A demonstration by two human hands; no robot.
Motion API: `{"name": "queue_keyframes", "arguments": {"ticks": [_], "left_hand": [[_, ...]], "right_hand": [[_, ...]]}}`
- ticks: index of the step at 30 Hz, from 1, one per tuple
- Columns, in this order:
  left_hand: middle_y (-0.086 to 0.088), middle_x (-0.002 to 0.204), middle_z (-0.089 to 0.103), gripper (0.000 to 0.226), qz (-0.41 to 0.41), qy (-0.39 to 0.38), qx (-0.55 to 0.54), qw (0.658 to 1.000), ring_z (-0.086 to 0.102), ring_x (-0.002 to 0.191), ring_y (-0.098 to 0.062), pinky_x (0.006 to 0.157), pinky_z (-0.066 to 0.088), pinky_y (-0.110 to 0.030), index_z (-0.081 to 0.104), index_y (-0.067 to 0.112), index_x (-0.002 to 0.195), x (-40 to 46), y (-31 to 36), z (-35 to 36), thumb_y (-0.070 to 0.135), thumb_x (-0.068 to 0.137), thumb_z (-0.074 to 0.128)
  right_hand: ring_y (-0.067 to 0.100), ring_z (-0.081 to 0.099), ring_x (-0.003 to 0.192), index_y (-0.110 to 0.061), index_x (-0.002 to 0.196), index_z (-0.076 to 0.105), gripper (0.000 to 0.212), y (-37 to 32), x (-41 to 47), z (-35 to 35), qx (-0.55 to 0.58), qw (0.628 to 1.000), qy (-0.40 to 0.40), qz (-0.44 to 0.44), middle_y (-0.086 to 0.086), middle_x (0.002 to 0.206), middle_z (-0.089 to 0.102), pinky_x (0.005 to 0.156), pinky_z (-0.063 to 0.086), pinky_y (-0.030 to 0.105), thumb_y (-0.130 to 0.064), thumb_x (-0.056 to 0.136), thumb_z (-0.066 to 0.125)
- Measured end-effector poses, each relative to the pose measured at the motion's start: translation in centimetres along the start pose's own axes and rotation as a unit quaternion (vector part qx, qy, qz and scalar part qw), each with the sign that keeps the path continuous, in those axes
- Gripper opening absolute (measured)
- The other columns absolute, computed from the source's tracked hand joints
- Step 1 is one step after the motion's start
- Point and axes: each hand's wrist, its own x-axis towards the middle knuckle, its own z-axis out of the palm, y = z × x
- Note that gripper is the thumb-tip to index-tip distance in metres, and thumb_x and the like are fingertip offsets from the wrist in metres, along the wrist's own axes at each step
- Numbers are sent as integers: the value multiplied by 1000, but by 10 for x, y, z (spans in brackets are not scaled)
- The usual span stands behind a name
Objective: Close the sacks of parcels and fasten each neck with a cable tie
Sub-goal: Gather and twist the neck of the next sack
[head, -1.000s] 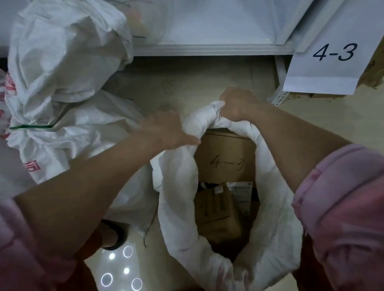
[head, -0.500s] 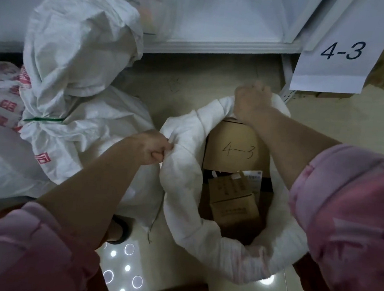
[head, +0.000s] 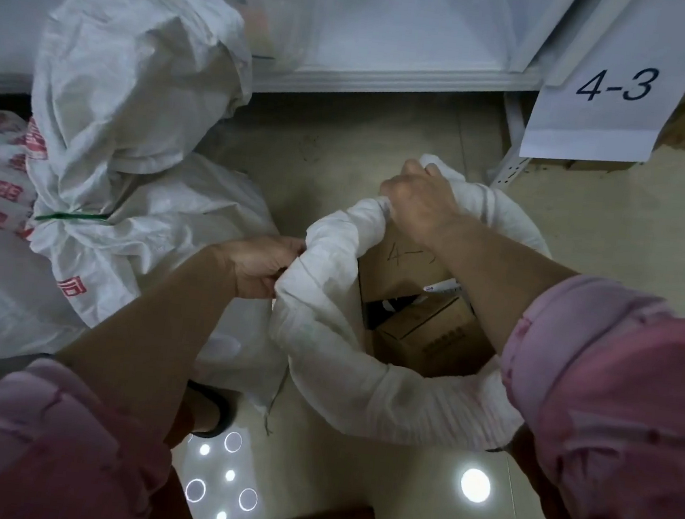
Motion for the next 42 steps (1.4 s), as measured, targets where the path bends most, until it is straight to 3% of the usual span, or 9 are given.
{"name": "queue_keyframes", "arguments": {"ticks": [4,6,11,17,23,30,35,40,42], "left_hand": [[-14,80,53,21,-34,67,-103,992,47,70,-22,62,36,-30,69,9,90,2,-28,-10,-1,86,52],[-18,85,60,18,-107,143,-7,984,55,73,-24,60,40,-30,67,5,90,7,-39,-10,7,92,49],[-15,101,65,34,-62,440,367,817,62,93,-32,78,47,-34,64,9,96,4,-23,6,39,94,50],[-5,89,65,37,84,386,565,725,62,82,-24,71,50,-36,66,18,93,3,-10,49,51,93,49],[7,62,48,31,230,362,424,798,45,59,-13,61,35,-28,52,13,63,-14,-58,15,26,89,64],[-2,79,55,42,40,387,393,833,59,82,-24,68,33,-24,59,6,82,-7,-60,37,46,93,51],[-12,112,59,45,-52,381,481,788,58,103,-29,84,43,-34,59,7,113,-6,-58,60,46,93,52],[-18,113,65,34,-77,365,231,898,63,100,-35,90,51,-42,62,2,112,8,-58,46,28,98,45],[-19,114,64,36,-69,360,101,925,65,85,-32,68,57,-32,56,-3,120,9,-54,46,25,100,42]], "right_hand": [[22,43,105,-26,81,47,11,6,9,7,29,997,-70,30,0,94,55,88,32,33,-17,88,50],[24,45,106,-27,80,49,13,6,14,11,53,990,-114,59,2,98,57,91,32,36,-18,89,46],[25,45,112,-25,114,62,29,13,19,16,56,987,-103,108,4,120,57,96,30,37,-16,94,42],[25,42,117,-20,122,59,33,19,12,11,26,988,-83,129,7,125,54,99,30,35,-12,95,43],[29,51,109,-9,113,62,26,35,2,8,22,979,-100,177,13,115,61,89,39,37,-13,95,45],[31,51,114,-6,117,58,28,26,7,-3,26,979,-43,199,16,118,60,93,38,37,-12,98,38],[31,49,113,-5,117,56,26,28,-7,-4,3,981,-18,191,17,116,60,92,37,36,-10,97,41],[31,45,114,-6,123,49,35,-11,-41,-22,36,983,32,176,16,123,50,93,39,38,-19,92,53],[24,52,100,-10,108,56,28,-40,-71,-21,68,991,-7,113,8,112,57,87,46,37,-32,91,51]]}}
